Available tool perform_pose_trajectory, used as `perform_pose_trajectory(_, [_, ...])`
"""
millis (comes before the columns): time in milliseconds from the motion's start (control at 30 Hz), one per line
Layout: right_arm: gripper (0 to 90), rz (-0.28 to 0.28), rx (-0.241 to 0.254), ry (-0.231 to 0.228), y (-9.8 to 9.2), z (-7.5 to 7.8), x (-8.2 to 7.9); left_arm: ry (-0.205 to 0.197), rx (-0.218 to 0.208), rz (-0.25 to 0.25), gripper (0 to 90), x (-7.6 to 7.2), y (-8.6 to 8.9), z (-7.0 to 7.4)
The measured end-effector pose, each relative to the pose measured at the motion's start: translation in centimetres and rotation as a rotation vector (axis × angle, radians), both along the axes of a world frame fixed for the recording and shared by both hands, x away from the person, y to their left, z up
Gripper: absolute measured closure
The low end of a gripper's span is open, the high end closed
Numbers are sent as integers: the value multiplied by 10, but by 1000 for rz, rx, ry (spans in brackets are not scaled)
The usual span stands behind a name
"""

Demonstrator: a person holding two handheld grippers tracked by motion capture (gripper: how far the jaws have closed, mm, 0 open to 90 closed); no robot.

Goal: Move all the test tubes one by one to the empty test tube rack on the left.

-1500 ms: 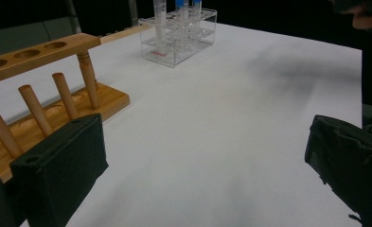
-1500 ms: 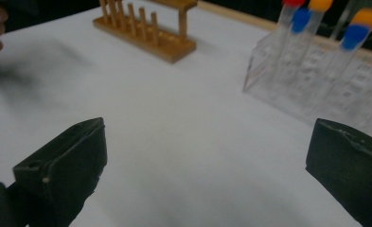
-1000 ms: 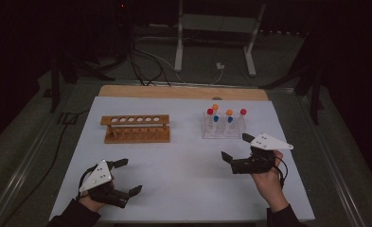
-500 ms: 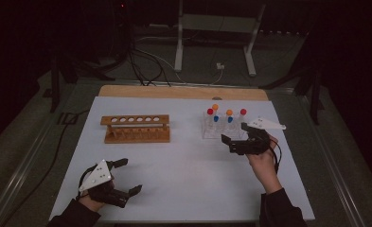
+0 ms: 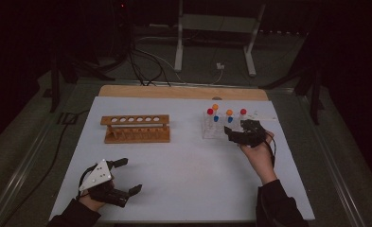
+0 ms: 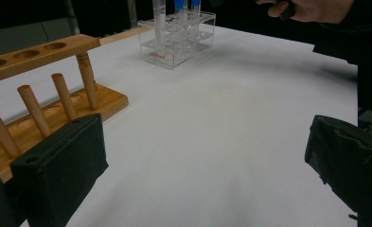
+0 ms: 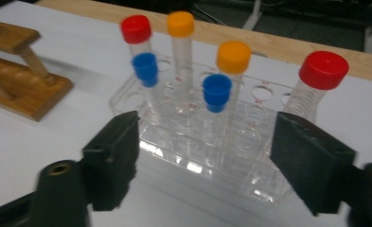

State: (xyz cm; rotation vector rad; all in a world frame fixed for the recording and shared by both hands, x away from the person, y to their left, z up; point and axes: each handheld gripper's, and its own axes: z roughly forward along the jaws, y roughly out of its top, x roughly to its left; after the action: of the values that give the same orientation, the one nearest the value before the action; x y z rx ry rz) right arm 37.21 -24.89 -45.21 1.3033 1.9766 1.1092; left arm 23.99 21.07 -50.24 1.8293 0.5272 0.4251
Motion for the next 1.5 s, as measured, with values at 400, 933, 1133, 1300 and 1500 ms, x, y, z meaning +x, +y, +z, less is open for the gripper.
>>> perform_pose_trajectory(400, [541,-30,-28,56,3,-5,15,0,-3,-4,5,1,0,0])
perform_pose_trajectory(933, [700,-61,-53,84,14,-11,30,-1,-8,-5,5,2,1,0])
perform_pose_trajectory(1133, [758,-66,-39,82,14,-15,31,2,-8,-5,5,2,1,0])
perform_pose_trajectory(1300, [766,-69,-48,81,14,-14,31,4,-9,-4,5,2,1,0])
perform_pose_trajectory(1500, [767,-72,-46,55,12,-8,29,4,-7,-6,5,2,1,0])
